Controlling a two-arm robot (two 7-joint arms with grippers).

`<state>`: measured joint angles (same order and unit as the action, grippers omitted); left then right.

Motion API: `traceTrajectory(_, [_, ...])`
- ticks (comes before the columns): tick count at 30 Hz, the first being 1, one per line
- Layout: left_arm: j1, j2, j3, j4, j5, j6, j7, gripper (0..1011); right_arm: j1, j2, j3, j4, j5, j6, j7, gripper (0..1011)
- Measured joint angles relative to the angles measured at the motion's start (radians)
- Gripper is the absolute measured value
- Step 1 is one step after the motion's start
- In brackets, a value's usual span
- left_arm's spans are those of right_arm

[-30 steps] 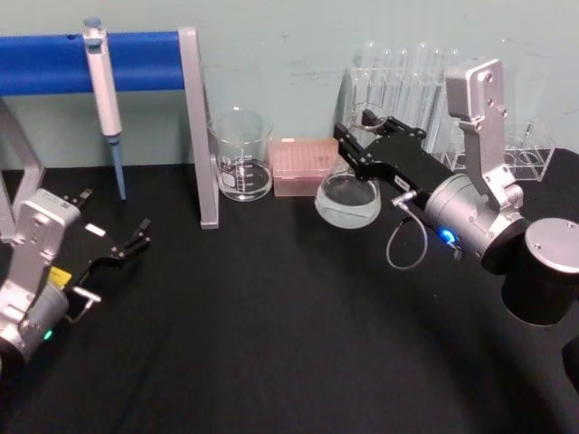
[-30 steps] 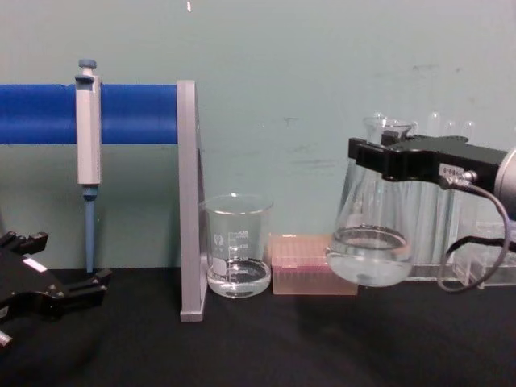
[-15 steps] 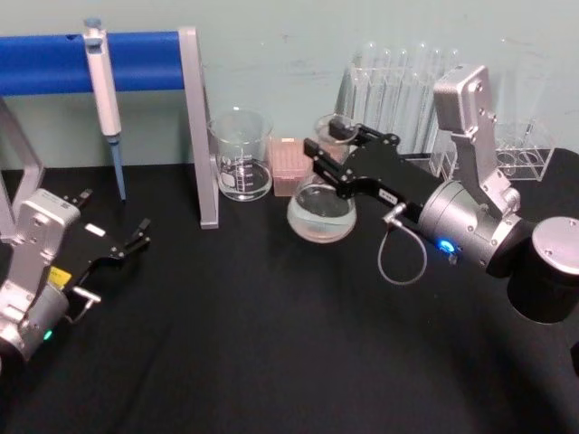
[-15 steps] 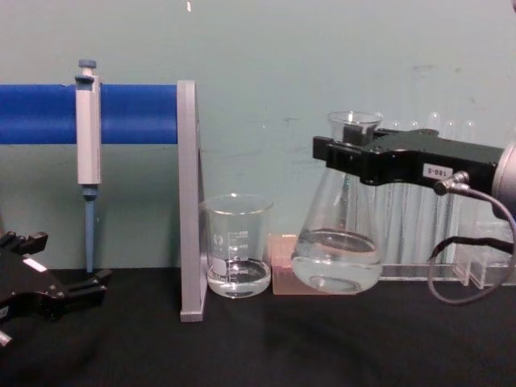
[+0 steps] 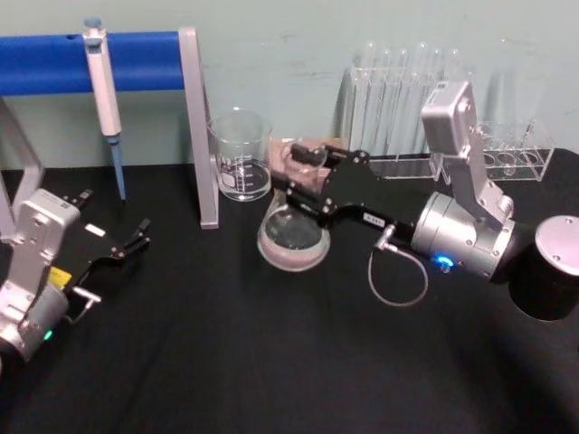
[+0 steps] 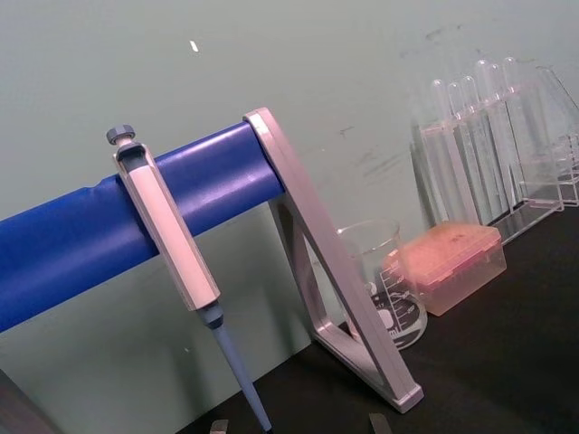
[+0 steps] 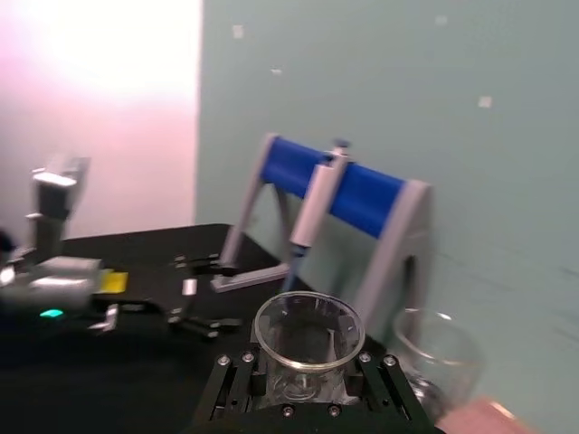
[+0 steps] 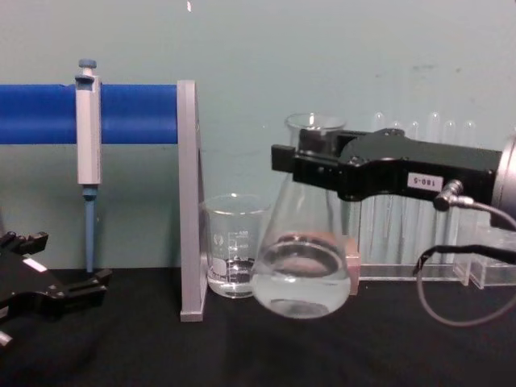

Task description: Grasp the erlenmeyer flask with one hand, shake it three times, then place it back.

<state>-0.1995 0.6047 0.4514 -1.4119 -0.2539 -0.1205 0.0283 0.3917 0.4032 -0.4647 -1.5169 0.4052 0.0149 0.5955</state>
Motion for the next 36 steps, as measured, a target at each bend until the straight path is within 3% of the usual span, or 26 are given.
traceTrajectory(6, [0.0, 0.0, 0.0, 0.0, 0.0, 0.0, 0.0, 1001, 0.013, 0.022, -0.033, 0.006, 0.02, -0.016, 0.056, 456])
traceTrajectory(11, [0.0, 0.0, 0.0, 0.0, 0.0, 0.0, 0.0, 1001, 0.02, 0.031, -0.049, 0.009, 0.031, -0.025, 0.066, 453])
traceTrajectory(24, [0.0, 0.0, 0.0, 0.0, 0.0, 0.0, 0.0, 1001, 0.03, 0.038, -0.072, 0.031, 0.049, -0.048, 0.052, 456])
traceTrajectory(36, [0.0, 0.0, 0.0, 0.0, 0.0, 0.0, 0.0, 1001, 0.042, 0.011, -0.089, 0.111, 0.037, -0.091, 0.041, 453])
